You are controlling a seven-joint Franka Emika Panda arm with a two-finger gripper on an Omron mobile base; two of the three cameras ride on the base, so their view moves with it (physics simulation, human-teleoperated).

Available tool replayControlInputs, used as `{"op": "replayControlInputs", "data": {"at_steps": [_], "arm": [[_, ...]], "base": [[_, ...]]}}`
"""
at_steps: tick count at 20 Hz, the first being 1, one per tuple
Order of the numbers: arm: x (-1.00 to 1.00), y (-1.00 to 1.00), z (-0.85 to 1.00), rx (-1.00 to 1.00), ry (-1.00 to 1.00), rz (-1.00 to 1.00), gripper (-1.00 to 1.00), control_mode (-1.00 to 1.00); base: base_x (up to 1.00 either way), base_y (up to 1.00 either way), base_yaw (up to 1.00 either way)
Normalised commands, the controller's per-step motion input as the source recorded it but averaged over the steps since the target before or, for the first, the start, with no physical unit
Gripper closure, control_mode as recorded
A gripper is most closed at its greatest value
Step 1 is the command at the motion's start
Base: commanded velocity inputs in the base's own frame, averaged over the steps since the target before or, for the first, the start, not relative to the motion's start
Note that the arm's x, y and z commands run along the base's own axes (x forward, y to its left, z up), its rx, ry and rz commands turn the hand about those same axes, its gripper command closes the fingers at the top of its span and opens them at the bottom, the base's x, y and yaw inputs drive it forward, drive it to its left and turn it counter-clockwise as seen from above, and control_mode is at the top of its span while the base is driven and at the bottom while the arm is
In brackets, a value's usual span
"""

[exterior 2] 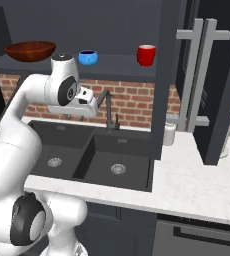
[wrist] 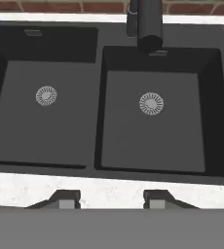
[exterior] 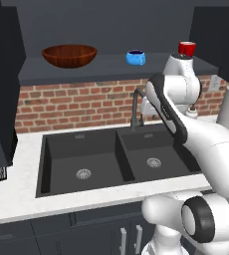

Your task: Gather all objects into one cabinet and sort the glasses and bowls to opposite sides.

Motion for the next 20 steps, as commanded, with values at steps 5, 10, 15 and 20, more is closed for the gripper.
{"op": "replayControlInputs", "data": {"at_steps": [5,10,15,20], "arm": [[-0.54,-0.01,0.33,0.0,-0.03,0.0,-1.0,-1.0],[-1.0,-0.05,0.63,0.0,-0.18,0.0,-1.0,-1.0],[-0.97,-0.05,0.51,0.0,-0.19,0.0,-1.0,-1.0],[-0.86,0.0,0.26,0.0,-0.07,0.0,-1.0,-1.0]], "base": [[0.0,0.0,0.0],[0.0,0.0,0.0],[0.0,0.0,0.0],[0.0,0.0,0.0]]}}
